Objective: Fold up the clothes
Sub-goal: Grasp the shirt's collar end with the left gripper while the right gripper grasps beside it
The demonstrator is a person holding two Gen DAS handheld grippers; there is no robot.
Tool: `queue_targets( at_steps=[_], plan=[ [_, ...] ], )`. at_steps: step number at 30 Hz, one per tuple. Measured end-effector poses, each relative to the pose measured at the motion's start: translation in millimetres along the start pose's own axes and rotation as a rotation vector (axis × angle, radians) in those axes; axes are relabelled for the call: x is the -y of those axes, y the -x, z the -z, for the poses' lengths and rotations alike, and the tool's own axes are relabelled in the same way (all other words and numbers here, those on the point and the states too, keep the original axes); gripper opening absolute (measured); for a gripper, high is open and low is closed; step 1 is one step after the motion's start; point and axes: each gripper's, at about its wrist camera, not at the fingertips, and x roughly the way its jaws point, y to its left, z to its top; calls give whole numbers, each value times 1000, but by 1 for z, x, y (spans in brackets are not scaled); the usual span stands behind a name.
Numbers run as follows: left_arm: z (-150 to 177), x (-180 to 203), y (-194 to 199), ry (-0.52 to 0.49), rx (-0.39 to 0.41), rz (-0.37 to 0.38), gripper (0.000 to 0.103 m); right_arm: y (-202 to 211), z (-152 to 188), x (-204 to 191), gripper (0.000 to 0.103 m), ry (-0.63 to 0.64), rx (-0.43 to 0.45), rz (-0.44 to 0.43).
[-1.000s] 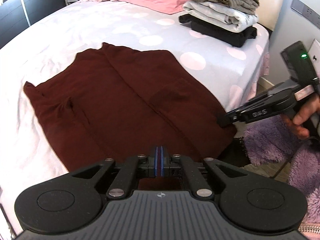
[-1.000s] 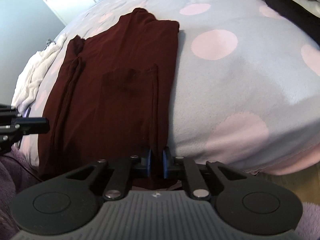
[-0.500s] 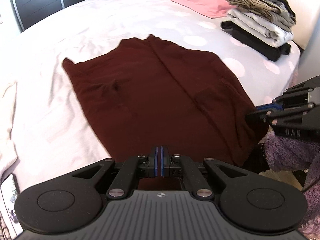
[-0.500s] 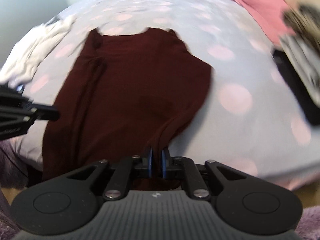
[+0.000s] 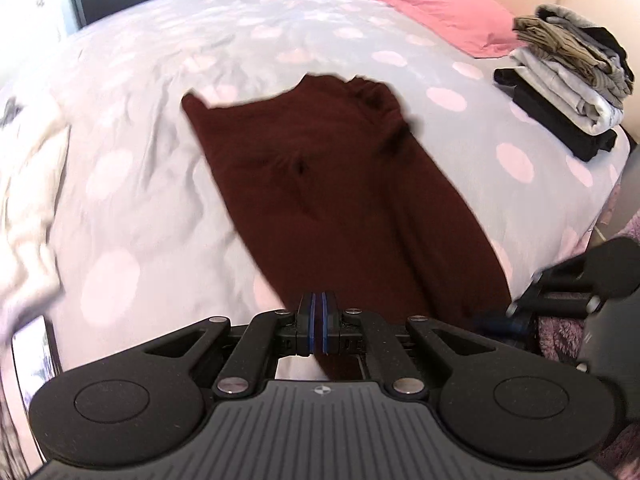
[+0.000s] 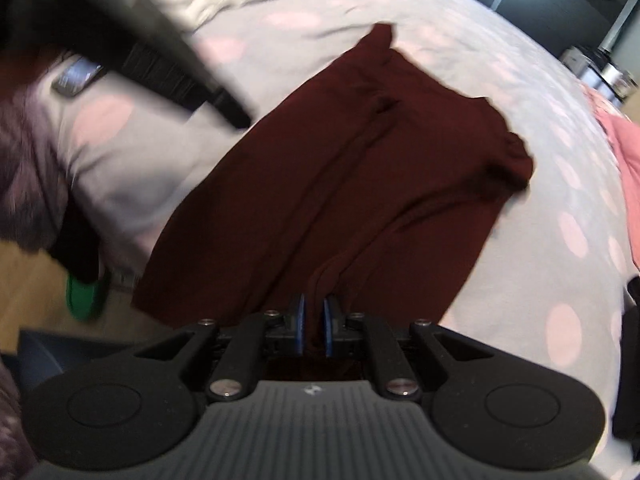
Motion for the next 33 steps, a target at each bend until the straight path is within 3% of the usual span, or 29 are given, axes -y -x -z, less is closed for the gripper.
queue_targets(
  at_steps=[2, 7, 11, 18, 20, 23, 26, 33],
  plan=[
    [-13, 4, -3, -44, 19, 12, 29, -3, -1, 1, 12, -1, -6, -13],
    [-49, 23, -25, -155, 51, 41, 38, -5, 2, 4, 15, -27, -7, -46],
    [-80, 23, -55, -165, 66, 98, 45, -9, 1, 13, 15, -57, -10, -78],
    [-119, 3, -116, -10, -4, 211, 43, -11, 6, 31, 16, -138, -8, -158],
    [-122, -1, -128, 21, -32, 247, 25, -12, 7, 34, 16, -152, -10, -172],
    [-120, -9, -138, 53, -58, 293, 11, -11, 8, 37, 16, -180, -12, -186],
    [-117, -16, -136, 79, -43, 302, 9, -5, 9, 40, 15, -194, -16, -188],
    [-108, -28, -129, 57, -47, 232, 9, 8, 9, 33, 13, -133, -21, -174]
  ],
)
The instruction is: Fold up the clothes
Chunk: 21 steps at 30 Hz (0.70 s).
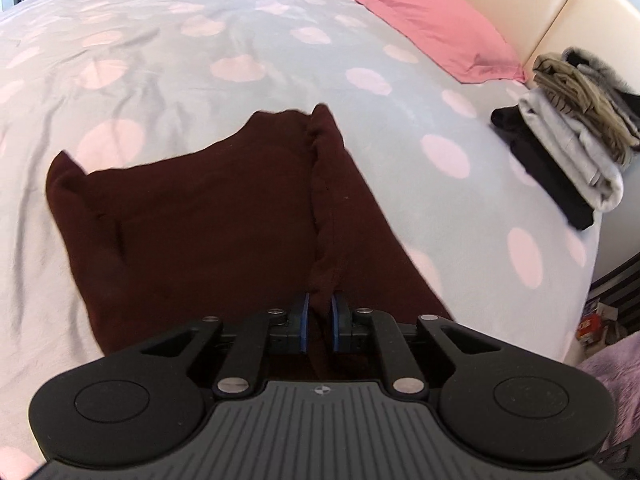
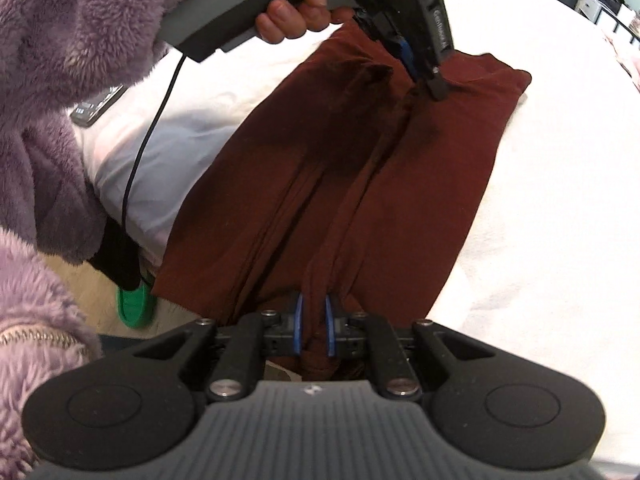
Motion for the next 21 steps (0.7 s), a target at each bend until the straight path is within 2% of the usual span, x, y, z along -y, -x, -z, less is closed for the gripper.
queue_targets(
  at_steps=[4, 7, 8, 10, 13, 16, 17, 21],
  plan=[
    [2, -2, -13, 21, 7, -12, 10, -6, -3, -4, 16, 20, -11, 2],
    [4, 2, -13, 14, 15, -42, 11, -8, -5, -6, 33, 9, -14, -45],
    [5, 4, -10, 10, 18, -50, 15, -8, -3, -6, 38, 6, -14, -73],
    [12, 8, 6, -31, 30, -76, 18, -6, 6, -5, 37, -9, -18, -115],
    [22, 15, 30, -92, 47, -113, 18, 2, 12, -1, 37, -47, -10, -158],
    [41, 27, 60, -152, 65, -130, 19, 19, 17, 12, 44, -108, 24, -188],
    [49, 33, 69, -171, 70, -133, 21, 25, 18, 17, 52, -119, 35, -178],
    [85, 56, 100, -258, 91, -124, 36, 51, 18, 36, 53, -75, 61, -82]
  ],
)
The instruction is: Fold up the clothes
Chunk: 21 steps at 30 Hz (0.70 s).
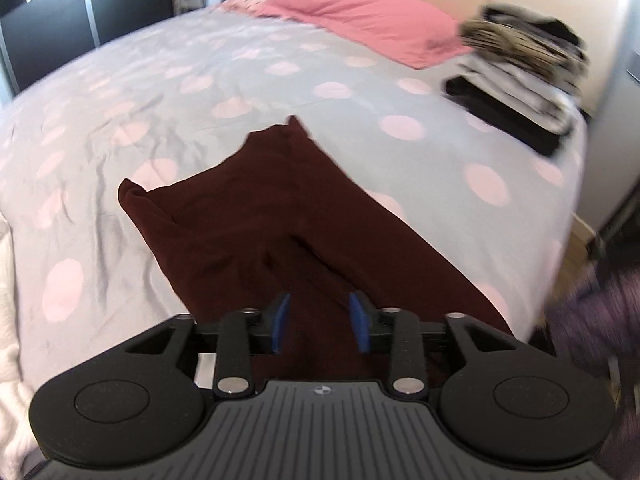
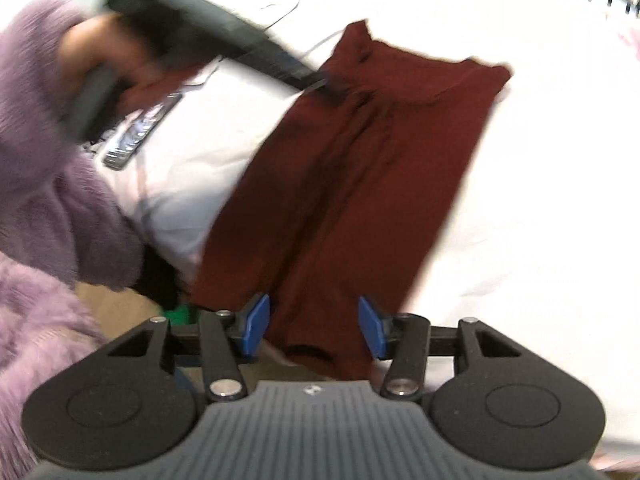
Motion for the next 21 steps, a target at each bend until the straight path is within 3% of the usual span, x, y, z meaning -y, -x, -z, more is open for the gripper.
queue_targets(
  at_steps=[3, 8, 11, 13, 14, 16, 19, 21],
  plan=[
    [24, 26, 19, -90, -6, 27, 37, 12, 2, 2, 53, 167, -12, 27],
    [71, 74, 34, -270, -60, 82, 44, 20, 18, -3, 54, 366, -61, -55],
    [96, 102, 22, -421, -90, 14, 44, 3, 28, -18, 64, 481, -89, 10],
    [107, 115, 14, -496, -96, -20, 44, -14, 35, -27, 64, 532, -100, 48],
    [110, 119, 11, -520, -94, -27, 44, -19, 38, -30, 61, 549, -106, 56],
    [113, 120, 7, -522, -93, -1, 43, -29, 43, -38, 43, 584, -112, 63],
    [108, 115, 2, -493, -94, -16, 17, -34, 52, -48, 22, 628, -94, 108],
    [106, 112, -1, -479, -107, -13, 13, -35, 53, -53, 19, 624, -82, 102]
  ],
)
